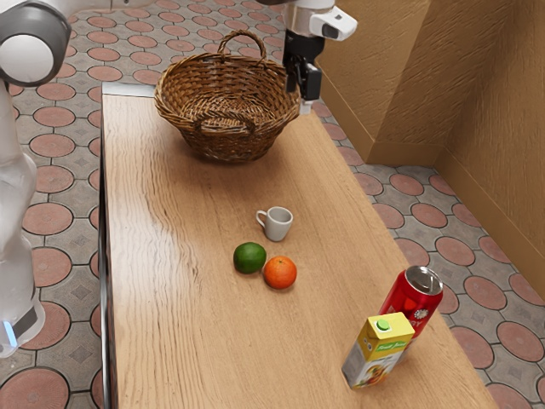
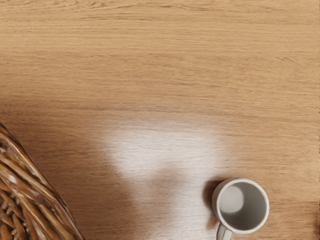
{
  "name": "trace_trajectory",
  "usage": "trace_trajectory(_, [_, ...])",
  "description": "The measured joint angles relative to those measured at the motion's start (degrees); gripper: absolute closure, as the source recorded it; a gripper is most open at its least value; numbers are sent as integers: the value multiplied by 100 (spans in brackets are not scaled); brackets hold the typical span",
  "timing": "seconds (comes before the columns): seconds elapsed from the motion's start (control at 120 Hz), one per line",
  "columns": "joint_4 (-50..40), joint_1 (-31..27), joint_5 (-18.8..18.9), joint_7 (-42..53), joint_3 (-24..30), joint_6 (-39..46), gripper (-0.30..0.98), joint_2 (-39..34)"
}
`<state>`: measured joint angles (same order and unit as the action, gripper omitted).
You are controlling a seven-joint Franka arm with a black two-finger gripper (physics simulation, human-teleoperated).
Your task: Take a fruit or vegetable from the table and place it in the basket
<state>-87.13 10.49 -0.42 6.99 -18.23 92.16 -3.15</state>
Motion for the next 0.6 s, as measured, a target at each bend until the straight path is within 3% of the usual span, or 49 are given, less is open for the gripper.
trace_trajectory(0.2, [11, 45, -1, 38, -15, -8, 0, 1])
trace_trajectory(0.308, [560, -104, 12, 55, 66, -208, 0, 287])
trace_trajectory(0.475, [852, -775, 12, 75, 903, -376, 0, 736])
trace_trajectory(0.6, [1162, 77, 6, 87, 1360, -424, 0, 1189])
